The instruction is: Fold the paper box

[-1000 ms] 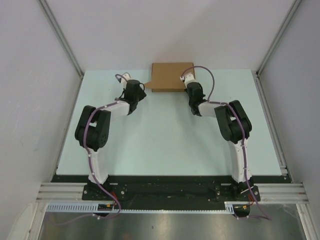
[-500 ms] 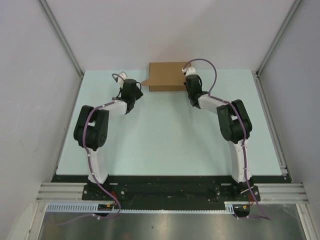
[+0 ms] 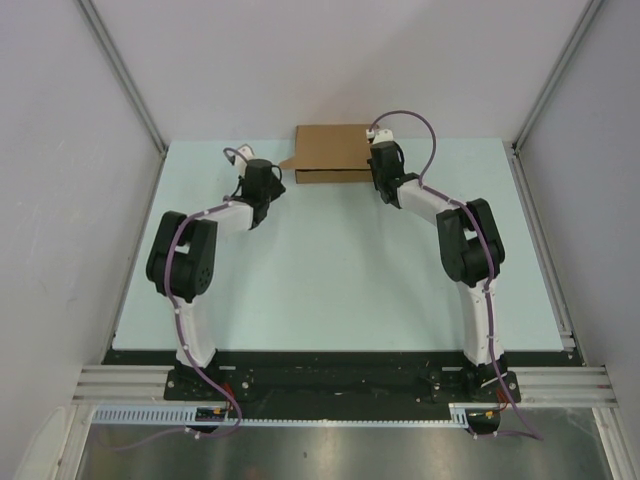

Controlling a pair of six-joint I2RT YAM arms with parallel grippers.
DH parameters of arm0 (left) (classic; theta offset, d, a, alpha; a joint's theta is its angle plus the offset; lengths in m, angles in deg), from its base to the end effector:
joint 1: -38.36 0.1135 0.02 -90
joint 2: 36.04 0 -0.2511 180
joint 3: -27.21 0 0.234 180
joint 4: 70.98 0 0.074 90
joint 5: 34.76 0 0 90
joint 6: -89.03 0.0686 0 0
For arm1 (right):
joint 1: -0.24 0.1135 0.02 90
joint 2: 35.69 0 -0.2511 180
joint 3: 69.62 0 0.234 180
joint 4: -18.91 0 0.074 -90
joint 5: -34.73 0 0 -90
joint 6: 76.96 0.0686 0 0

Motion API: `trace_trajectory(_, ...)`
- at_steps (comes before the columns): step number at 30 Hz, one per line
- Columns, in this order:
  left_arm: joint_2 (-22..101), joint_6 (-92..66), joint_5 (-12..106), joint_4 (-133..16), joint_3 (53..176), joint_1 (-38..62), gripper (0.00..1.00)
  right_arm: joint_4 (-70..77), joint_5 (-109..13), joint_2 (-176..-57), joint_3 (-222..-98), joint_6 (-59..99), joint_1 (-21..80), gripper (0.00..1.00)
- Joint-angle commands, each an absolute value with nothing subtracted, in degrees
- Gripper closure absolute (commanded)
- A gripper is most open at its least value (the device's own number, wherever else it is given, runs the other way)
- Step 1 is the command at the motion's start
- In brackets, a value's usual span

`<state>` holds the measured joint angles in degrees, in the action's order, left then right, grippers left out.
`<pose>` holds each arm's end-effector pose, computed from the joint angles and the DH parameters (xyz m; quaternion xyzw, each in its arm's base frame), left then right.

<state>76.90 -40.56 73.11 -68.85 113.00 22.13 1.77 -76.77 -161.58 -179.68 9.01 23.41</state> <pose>0.4356 -0.1049 0.1698 -0.2494 0.8189 -0.1153 0.5040 0.4769 0.1767 0.1781 -0.1164 0.8600 -0.0836 0.4897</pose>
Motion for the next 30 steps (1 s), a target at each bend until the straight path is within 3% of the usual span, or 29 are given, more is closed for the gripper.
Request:
trace_trajectory(1, 72.50, -36.75, 74.75, -75.25, 111.42, 23.85, 0.53, 2.12, -75.75, -159.79, -180.46, 9.79, 23.61, 0.99)
trace_trajectory(7, 70.57, -14.53, 70.19, -92.22, 107.19, 24.47, 0.43, 0.81, -75.84, -161.20, -182.12, 9.09, 23.53, 1.00)
trace_trajectory(13, 69.51, 2.44, 57.98, -102.95, 103.68, 25.09, 0.35, -1.57, -73.91, -162.61, -184.67, 11.72, 22.47, 1.00)
trace_trajectory(21, 69.78, 13.70, 41.65, -102.88, 104.20, 26.84, 0.34, -2.54, -72.50, -163.40, -186.17, 12.78, 22.03, 1.00)
trace_trajectory(30, 72.15, 22.05, 33.89, -94.36, 108.78, 27.37, 0.39, -3.07, -71.89, -164.01, -186.78, 12.78, 21.77, 1.00)
